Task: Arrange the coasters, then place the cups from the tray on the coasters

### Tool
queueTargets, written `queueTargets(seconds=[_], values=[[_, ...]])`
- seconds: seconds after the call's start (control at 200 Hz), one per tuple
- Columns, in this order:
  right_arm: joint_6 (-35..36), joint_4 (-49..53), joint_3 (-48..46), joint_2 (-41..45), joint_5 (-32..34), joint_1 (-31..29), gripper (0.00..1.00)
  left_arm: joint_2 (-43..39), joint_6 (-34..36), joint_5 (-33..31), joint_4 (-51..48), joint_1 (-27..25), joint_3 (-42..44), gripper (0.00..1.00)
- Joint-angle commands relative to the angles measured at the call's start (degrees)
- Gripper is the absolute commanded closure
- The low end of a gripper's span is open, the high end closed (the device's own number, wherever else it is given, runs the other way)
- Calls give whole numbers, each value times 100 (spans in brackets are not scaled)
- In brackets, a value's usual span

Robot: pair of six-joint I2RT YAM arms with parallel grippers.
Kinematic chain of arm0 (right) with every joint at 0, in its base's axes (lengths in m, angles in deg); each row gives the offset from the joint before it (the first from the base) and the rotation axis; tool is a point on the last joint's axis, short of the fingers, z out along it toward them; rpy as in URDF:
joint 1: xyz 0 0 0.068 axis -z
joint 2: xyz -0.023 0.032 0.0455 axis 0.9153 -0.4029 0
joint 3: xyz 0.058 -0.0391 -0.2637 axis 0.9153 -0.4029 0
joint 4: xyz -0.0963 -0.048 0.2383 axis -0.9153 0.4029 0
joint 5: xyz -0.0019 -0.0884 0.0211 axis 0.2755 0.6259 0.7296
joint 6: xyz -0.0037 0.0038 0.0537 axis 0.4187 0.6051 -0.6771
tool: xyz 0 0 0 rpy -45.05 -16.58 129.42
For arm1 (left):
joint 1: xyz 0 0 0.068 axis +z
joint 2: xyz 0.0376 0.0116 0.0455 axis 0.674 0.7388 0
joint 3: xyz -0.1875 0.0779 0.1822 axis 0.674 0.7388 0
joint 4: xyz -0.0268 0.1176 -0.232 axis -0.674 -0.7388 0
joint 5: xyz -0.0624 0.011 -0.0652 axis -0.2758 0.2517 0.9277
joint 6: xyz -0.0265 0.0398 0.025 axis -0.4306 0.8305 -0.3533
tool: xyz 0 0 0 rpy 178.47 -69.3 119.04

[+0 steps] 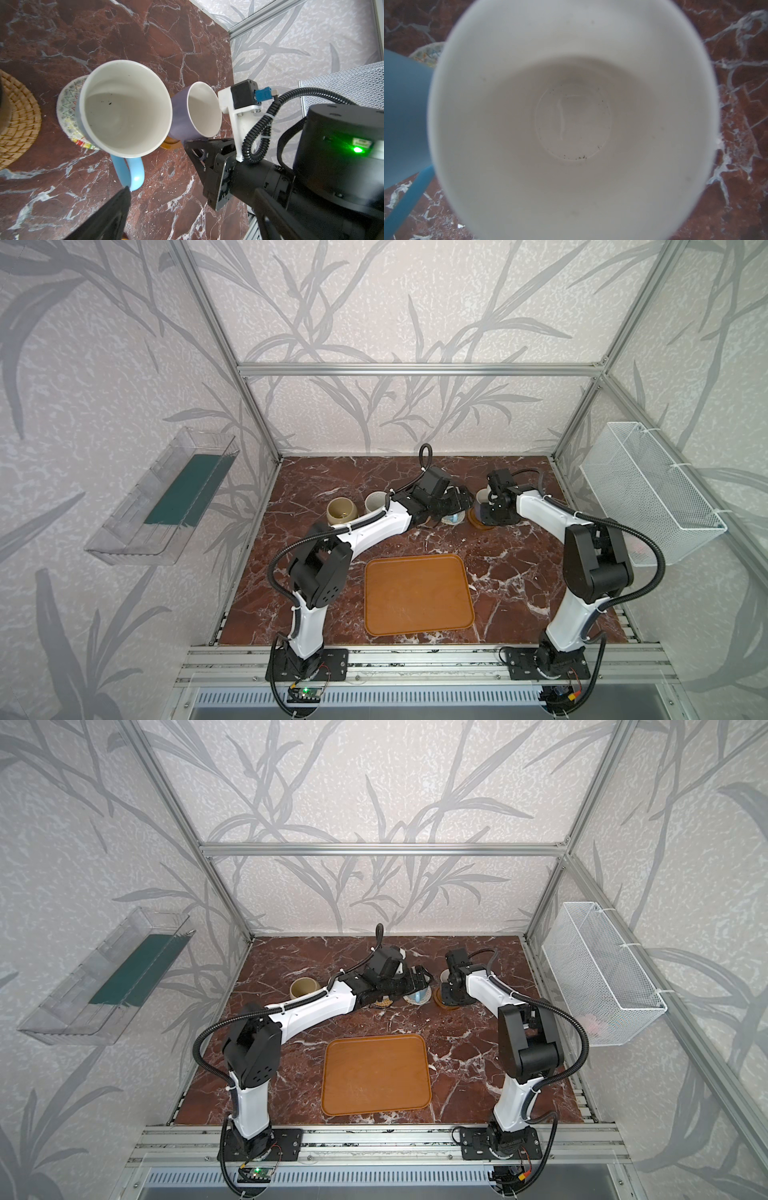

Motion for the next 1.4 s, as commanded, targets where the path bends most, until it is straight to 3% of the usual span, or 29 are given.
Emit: queueTargets(seconds=[0.0,0.555,1.395], values=[[-85,-53,-158,68,24,-25,100,-109,18,-58,88,-9,44,6],[-146,-65,-376,159,-47,-87,100,-221,-4,-104,184,4,186,6],[-96,142,-247,119,-68,-85,71,-357,18,-51,217,56,324,5]])
